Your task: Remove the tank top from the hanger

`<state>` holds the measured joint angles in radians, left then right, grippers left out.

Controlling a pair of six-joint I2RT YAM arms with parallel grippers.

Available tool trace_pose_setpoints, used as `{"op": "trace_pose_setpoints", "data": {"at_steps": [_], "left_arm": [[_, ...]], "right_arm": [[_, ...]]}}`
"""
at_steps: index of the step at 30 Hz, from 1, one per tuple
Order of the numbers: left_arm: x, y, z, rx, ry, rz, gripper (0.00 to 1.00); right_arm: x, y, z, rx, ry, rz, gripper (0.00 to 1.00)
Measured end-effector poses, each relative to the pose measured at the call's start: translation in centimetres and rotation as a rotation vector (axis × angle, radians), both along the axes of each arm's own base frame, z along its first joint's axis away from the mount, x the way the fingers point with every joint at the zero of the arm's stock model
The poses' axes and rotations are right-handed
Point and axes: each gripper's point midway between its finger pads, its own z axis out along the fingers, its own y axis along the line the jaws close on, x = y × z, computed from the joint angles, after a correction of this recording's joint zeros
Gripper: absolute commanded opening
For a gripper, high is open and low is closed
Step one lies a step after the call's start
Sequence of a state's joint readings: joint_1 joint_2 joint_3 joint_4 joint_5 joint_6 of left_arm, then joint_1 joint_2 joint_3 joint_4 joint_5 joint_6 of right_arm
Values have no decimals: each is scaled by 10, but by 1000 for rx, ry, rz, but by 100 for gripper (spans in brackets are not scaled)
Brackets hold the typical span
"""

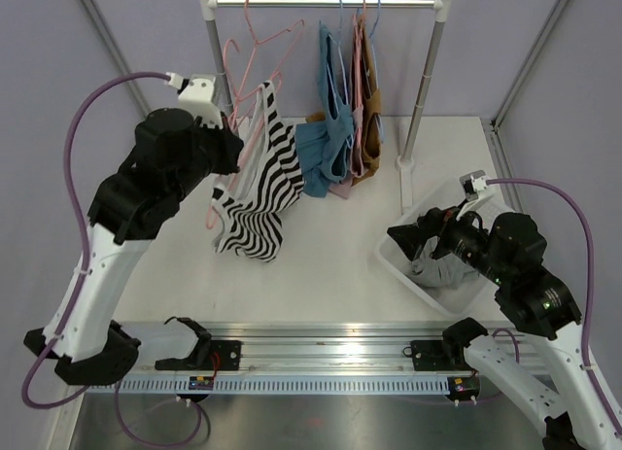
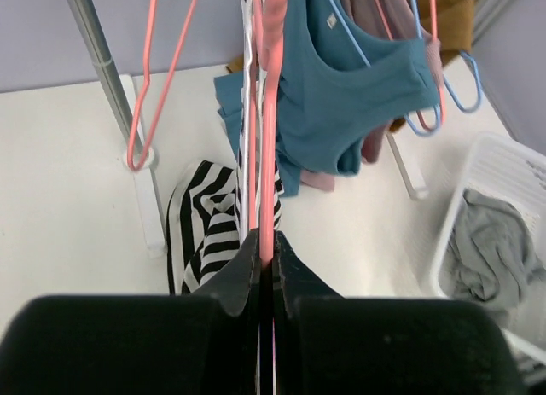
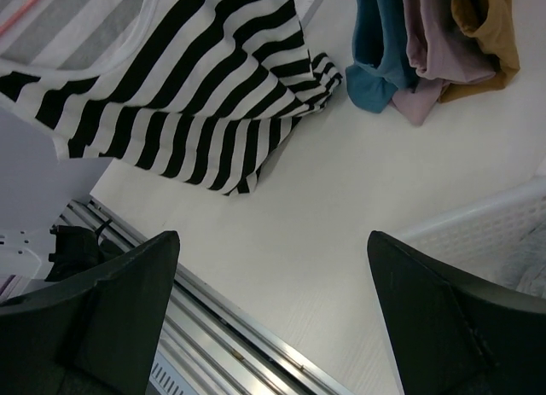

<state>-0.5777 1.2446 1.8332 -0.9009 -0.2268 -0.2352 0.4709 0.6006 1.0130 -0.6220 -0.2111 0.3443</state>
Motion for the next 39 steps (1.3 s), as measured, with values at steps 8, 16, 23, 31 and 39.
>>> {"op": "trace_pose_setpoints", "data": {"at_steps": [8,16,23,31,39], "left_arm": [[-75,32,-10,-64,-16,-60,0],[-147,41,-20,-98,-44,-259,0],[-179,30,-50,-106,5,-417,0],[-189,20,-82,-105,98,-482,0],[-187,11,-89,-148,134,-492,0]], "right_arm": [[-1,7,23,51,-69,37,100],[-6,44,51,134,-93,246,99],[-7,84,59,220,-55,484,96],[36,116,23,237,121,514,86],[36,187,2,130,164,597,81]]}}
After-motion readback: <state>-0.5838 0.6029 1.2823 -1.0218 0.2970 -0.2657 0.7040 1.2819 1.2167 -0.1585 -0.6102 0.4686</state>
